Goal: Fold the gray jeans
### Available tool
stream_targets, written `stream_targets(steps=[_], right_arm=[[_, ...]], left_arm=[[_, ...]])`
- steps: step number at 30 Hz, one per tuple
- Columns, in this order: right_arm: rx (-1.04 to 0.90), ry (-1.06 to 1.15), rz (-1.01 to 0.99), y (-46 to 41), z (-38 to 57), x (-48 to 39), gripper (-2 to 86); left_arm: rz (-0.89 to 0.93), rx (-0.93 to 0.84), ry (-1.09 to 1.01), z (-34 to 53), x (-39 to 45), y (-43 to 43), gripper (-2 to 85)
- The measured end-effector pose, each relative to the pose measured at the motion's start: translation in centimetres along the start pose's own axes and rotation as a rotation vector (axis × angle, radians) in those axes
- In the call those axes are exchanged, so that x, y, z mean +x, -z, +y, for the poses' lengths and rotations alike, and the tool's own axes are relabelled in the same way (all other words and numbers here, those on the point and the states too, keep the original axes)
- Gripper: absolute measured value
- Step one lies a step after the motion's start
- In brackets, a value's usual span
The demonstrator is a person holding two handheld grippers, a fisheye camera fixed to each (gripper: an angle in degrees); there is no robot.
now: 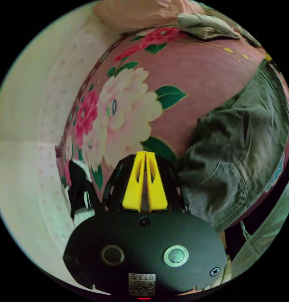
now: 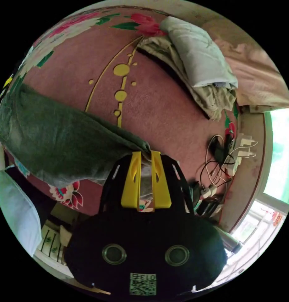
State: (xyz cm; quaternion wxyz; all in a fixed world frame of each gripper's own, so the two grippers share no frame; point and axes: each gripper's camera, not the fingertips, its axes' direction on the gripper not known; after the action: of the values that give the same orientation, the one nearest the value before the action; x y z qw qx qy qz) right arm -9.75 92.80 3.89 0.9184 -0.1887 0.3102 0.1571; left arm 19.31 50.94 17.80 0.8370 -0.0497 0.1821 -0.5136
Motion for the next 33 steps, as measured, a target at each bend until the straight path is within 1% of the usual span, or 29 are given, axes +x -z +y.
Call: stream_targets(steps=[1,2,3,4,5,6,7,8,9,10,12,13,15,16,18,19,21,22,24,25,26,27,28,29,30,31,33], right_arm=[[0.020,-0.015,0.006,0.5,-0.1,-0.1,7.7],[0.095,-0.030,0.026,2.0,-0.2,-0.8,10.7],[0.202,-0.033,0.030,4.0,-0.1,-1.9,12.5],[0.248,-0.037,0.031,4.9,-0.2,-2.6,12.7],[0.318,-0.040,0.010,6.6,-0.5,-4.2,13.0],[0.401,0.007,-0.066,8.2,-1.0,-6.6,12.9],[0.441,0.039,-0.113,8.9,-1.3,-8.0,12.9],[0.485,0.114,-0.200,10.1,-2.5,-11.4,12.9],[0.494,0.213,-0.280,11.2,-3.9,-15.5,12.9],[0.503,0.258,-0.315,11.8,-4.6,-17.7,12.9],[0.574,0.441,-0.497,14.6,-6.7,-27.1,12.9],[0.590,0.491,-0.535,15.4,-7.1,-29.7,12.9],[0.625,0.716,-0.614,18.1,-8.4,-40.6,12.9],[0.621,0.773,-0.614,18.6,-8.7,-43.2,13.0],[0.612,0.906,-0.647,20.4,-10.3,-52.4,13.4],[0.610,0.932,-0.648,20.7,-10.7,-54.4,13.6],[0.569,1.041,-0.534,20.9,-12.1,-62.0,13.6],[0.548,1.071,-0.491,20.6,-12.4,-63.8,13.3],[0.418,1.149,-0.285,18.0,-13.2,-69.6,11.3],[0.411,1.164,-0.252,17.4,-13.3,-70.3,10.1],[0.422,1.158,-0.286,17.2,-13.6,-70.7,7.8],[0.397,1.122,-0.362,17.8,-14.3,-70.2,6.0],[0.385,1.099,-0.402,18.2,-14.7,-69.7,5.2],[0.386,1.041,-0.490,19.4,-15.6,-68.0,4.4],[0.437,0.966,-0.568,20.6,-16.2,-65.5,3.8],[0.471,0.917,-0.603,21.2,-16.5,-64.0,3.5],[0.617,0.749,-0.759,23.8,-16.7,-58.0,2.7]], left_arm=[[0.002,-0.016,0.052,2.0,-1.0,-0.5,1.2],[0.017,-0.050,0.171,6.3,-3.2,-1.5,2.8],[0.068,-0.065,0.300,11.0,-5.4,-2.6,5.1],[0.106,-0.069,0.365,13.4,-6.4,-3.2,6.8],[0.190,-0.081,0.487,18.0,-8.0,-4.5,9.3],[0.285,-0.100,0.591,22.5,-9.1,-6.2,11.1],[0.330,-0.106,0.633,24.5,-9.4,-7.0,11.3],[0.407,-0.101,0.696,28.2,-9.7,-8.4,11.8],[0.467,-0.092,0.721,31.2,-9.5,-9.5,11.8],[0.478,-0.099,0.719,32.5,-9.3,-10.0,11.8],[0.434,-0.116,0.710,37.0,-8.4,-11.3,12.2],[0.431,-0.118,0.705,38.0,-8.2,-11.8,12.5],[0.441,-0.138,0.700,41.7,-7.7,-14.7,13.4],[0.462,-0.128,0.716,42.5,-7.9,-15.6,13.5],[0.597,-0.068,0.856,45.7,-9.7,-19.6,13.7],[0.637,-0.048,0.890,46.4,-10.2,-20.7,13.6],[0.756,-0.033,0.920,48.0,-11.7,-25.5,12.9],[0.782,-0.040,0.920,48.3,-12.0,-26.7,12.5],[0.867,-0.027,0.928,49.6,-13.5,-30.5,9.8],[0.888,-0.037,0.916,49.8,-13.8,-31.3,8.8],[0.930,-0.037,0.899,50.3,-14.7,-32.4,6.8],[0.944,0.038,0.901,50.8,-15.8,-32.5,6.0],[0.937,0.076,0.890,51.0,-16.4,-32.2,5.5],[0.904,0.166,0.858,51.3,-17.6,-31.0,4.8],[0.849,0.281,0.821,51.8,-18.7,-28.9,3.9],[0.810,0.336,0.795,52.0,-19.1,-27.7,3.5],[0.625,0.462,0.710,53.5,-19.8,-23.0,2.4]])
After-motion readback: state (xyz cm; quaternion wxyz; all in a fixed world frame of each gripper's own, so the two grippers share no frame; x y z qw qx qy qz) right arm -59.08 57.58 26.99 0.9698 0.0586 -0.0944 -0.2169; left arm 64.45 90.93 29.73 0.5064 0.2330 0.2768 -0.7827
